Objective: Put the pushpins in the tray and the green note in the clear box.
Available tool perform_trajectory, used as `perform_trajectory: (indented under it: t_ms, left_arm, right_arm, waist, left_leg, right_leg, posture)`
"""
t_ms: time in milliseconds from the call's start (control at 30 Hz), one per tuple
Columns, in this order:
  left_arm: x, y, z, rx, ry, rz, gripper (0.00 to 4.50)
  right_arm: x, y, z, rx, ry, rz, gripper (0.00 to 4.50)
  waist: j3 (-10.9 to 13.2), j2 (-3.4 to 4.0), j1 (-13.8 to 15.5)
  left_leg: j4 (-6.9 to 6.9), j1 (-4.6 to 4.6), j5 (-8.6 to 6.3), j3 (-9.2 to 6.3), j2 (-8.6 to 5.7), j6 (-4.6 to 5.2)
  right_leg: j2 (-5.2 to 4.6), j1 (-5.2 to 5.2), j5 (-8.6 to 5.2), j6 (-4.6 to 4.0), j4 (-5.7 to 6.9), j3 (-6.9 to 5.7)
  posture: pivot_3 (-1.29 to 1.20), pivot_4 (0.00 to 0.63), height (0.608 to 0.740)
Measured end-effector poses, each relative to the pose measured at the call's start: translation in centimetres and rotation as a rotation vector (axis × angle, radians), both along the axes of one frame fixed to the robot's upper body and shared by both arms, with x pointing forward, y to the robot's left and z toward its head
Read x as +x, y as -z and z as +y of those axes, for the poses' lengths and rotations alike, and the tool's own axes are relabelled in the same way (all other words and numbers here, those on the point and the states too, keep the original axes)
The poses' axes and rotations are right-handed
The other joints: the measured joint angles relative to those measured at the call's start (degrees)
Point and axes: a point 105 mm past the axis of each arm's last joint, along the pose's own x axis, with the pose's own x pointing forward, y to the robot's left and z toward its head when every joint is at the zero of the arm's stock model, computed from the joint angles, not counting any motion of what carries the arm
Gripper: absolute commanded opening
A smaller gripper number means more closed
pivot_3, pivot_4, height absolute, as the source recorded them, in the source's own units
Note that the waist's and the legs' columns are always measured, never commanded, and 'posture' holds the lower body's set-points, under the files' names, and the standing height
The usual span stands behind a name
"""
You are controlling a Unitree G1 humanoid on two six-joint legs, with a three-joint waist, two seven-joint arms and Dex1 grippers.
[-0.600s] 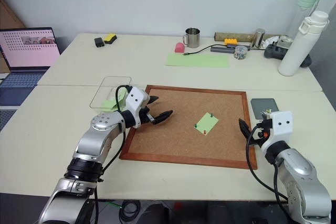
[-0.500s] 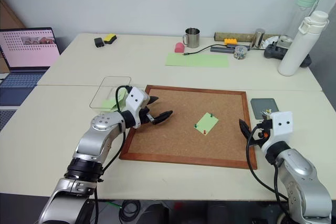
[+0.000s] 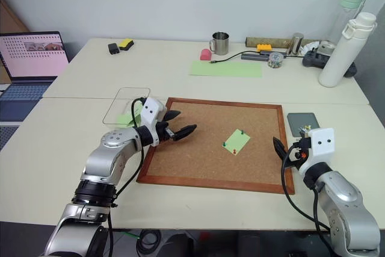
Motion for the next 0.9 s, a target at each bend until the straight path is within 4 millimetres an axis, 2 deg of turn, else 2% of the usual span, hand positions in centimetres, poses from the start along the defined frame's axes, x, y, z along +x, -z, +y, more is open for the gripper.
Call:
perform_trajectory:
  t_ms: [433,700,800,900]
  left_arm:
    - [-0.2,-0.8,-0.2,-0.012,0.027,-0.021,4.50]
    - [-1.0,-2.2,-1.1,-0.083,0.104,-0.036,2.98]
    - [-1.4,-2.1,-1.3,-0.082,0.132,-0.032,2.42]
    - [-1.7,-1.8,-1.2,-0.062,0.149,-0.027,1.93]
  right_arm:
    - [0.2,-0.6,1.2,0.019,-0.052,-0.005,4.45]
    - [0.4,-1.0,2.2,-0.002,-0.120,-0.007,4.50]
    - [0.9,-1.7,3.1,-0.001,-0.165,-0.028,4.50]
    - [1.4,-1.5,4.0,-0.004,-0.208,-0.014,4.50]
  waist:
    - [0.00,0.00,0.00]
    - [0.00,0.00,-0.05]
    - [0.00,0.00,-0.10]
    - [0.00,-0.01,-0.08]
  left_leg:
    - [0.00,0.00,0.00,0.00,0.00,0.00]
    - [0.00,0.01,0.00,0.01,0.00,0.00]
    - [0.00,0.01,0.00,0.00,0.00,0.00]
    - [0.01,0.01,0.00,0.00,0.01,0.00]
  right_leg:
    - [0.00,0.00,0.00,0.00,0.00,0.00]
    - [0.00,0.00,0.00,0.00,0.00,0.01]
    - [0.00,0.00,0.00,0.00,0.00,0.00]
    - [0.01,0.00,0.00,0.00,-0.01,0.00]
  posture:
    - [0.00,0.150,0.740]
    - [0.00,0.150,0.740]
    - [0.00,0.150,0.740]
    - [0.00,0.150,0.740]
